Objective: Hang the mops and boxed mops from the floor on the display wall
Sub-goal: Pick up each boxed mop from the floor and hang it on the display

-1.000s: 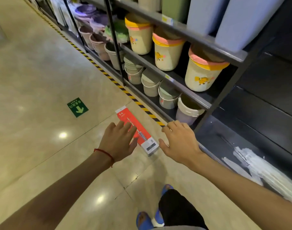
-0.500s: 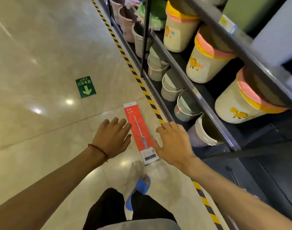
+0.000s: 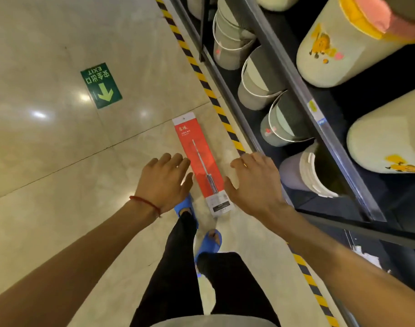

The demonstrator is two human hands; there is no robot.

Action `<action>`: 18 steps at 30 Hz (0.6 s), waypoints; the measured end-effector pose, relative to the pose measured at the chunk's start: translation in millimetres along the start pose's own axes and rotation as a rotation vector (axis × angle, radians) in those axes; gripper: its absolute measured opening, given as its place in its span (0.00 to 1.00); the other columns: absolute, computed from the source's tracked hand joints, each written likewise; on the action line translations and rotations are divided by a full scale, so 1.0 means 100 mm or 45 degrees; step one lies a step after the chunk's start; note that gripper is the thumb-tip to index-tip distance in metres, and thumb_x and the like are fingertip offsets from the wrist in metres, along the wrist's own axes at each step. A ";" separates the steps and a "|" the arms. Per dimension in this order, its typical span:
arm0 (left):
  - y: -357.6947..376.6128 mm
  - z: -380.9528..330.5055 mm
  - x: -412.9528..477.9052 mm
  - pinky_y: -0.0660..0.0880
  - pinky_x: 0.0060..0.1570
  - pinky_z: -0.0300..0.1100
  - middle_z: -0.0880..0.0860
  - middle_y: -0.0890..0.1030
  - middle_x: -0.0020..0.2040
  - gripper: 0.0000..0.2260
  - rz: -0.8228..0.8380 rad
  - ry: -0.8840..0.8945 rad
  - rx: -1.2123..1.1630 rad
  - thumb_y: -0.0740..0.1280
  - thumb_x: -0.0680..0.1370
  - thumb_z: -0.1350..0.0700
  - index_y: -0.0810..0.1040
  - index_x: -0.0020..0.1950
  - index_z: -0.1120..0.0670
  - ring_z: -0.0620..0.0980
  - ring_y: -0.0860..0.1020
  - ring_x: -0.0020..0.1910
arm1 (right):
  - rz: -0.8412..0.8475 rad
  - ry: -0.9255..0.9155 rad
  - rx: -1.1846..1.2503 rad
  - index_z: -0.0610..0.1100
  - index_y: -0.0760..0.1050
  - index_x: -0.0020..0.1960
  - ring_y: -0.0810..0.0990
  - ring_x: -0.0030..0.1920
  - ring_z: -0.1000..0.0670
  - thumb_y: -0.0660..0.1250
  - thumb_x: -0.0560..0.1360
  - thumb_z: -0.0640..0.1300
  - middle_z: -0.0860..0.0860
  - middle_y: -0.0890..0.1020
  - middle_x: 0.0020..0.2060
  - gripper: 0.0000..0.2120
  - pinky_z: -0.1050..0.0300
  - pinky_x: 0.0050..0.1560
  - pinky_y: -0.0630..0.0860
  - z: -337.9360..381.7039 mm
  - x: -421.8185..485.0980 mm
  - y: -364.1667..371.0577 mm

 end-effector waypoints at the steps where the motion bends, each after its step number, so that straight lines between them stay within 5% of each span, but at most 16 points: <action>1: 0.11 0.07 0.14 0.75 0.35 0.49 0.54 0.81 0.44 0.19 0.013 0.019 -0.019 0.57 0.79 0.47 0.81 0.54 0.57 0.58 0.78 0.38 | 0.011 -0.023 -0.002 0.42 0.83 0.51 0.80 0.47 0.40 0.56 0.78 0.58 0.45 0.83 0.44 0.23 0.46 0.51 0.74 -0.04 0.10 0.14; 6: 0.80 0.39 0.71 0.75 0.35 0.49 0.55 0.82 0.45 0.19 0.160 0.093 0.018 0.57 0.78 0.47 0.81 0.55 0.57 0.59 0.78 0.39 | 0.152 -0.104 -0.109 0.43 0.80 0.47 0.79 0.46 0.42 0.58 0.77 0.56 0.45 0.82 0.42 0.19 0.44 0.51 0.74 -0.24 0.53 0.91; 12: 1.93 0.50 1.05 0.74 0.35 0.48 0.56 0.81 0.46 0.16 0.322 0.025 0.008 0.71 0.76 0.49 0.81 0.57 0.58 0.59 0.79 0.41 | 0.111 -0.093 0.007 0.40 0.80 0.47 0.78 0.45 0.39 0.57 0.80 0.55 0.43 0.81 0.40 0.21 0.41 0.47 0.75 -0.62 0.94 2.22; 18: 3.35 0.43 1.34 0.68 0.43 0.47 0.54 0.80 0.56 0.17 0.411 -0.237 -0.179 0.61 0.81 0.47 0.76 0.65 0.55 0.57 0.78 0.53 | 0.032 -0.216 0.085 0.41 0.78 0.42 0.76 0.40 0.40 0.66 0.75 0.49 0.45 0.78 0.36 0.11 0.45 0.42 0.70 -0.95 1.15 3.82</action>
Point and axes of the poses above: each hand's wrist, its own x-axis towards the middle knuckle, its own y-axis out of the palm, z = x × y, the point moved 1 cm from there along x, towards the middle knuckle
